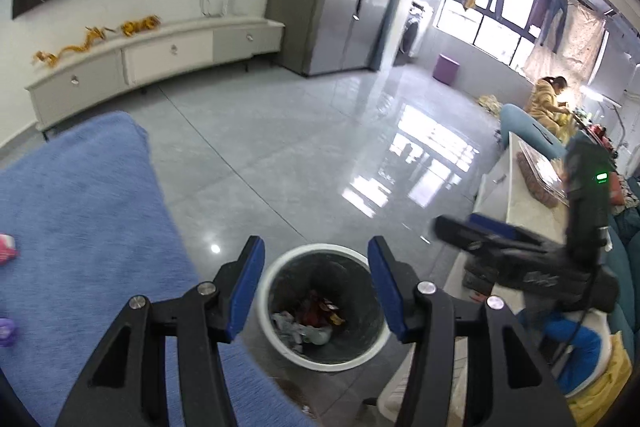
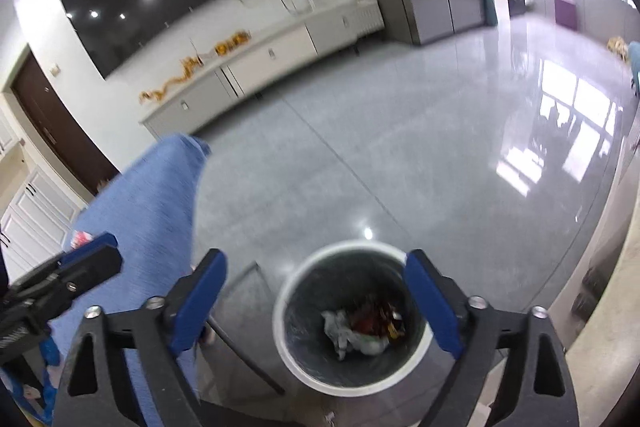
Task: Collect trash
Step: 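Return both tools to the remaining trash on the rug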
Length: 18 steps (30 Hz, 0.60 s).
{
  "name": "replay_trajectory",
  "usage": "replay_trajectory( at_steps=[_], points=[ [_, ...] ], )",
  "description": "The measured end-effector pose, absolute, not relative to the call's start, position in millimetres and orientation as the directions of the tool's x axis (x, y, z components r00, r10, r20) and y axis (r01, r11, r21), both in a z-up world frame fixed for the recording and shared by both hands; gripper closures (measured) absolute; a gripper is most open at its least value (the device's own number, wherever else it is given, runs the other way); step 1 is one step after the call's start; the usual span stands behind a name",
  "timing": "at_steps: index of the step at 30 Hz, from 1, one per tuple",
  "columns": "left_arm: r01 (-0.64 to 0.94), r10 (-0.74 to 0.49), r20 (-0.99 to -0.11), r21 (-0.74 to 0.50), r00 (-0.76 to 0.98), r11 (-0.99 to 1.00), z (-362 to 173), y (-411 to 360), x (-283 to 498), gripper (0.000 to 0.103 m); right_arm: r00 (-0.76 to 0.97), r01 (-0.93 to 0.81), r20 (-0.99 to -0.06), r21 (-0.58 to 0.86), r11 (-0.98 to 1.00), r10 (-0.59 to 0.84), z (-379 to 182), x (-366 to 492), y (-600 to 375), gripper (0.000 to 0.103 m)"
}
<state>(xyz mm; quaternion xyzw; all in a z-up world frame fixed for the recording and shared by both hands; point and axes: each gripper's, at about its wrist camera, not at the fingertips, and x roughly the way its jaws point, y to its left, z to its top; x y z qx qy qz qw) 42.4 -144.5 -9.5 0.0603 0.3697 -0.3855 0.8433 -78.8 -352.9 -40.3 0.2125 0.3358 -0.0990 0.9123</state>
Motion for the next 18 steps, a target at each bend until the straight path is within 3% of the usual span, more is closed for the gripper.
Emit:
replay_trajectory(
  at_steps=[9, 13, 18],
  points=[
    [0.597, -0.541, -0.571, -0.108, 0.618, 0.795, 53, -60, 31, 0.051, 0.887, 0.2, -0.459, 0.305, 0.931, -0.04, 43, -109, -307, 0.0],
    [0.521, -0.485, -0.517, -0.086, 0.706, 0.849, 78, -10, 26, 0.036, 0.922, 0.142, -0.386, 0.288, 0.947, -0.021, 71, -119, -284, 0.0],
    [0.416, -0.389, -0.465, -0.047, 0.795, 0.908, 102, 63, 23, 0.036, 0.947, 0.053, -0.32, 0.262, 0.964, 0.035, 95, -121, -252, 0.0]
  ],
)
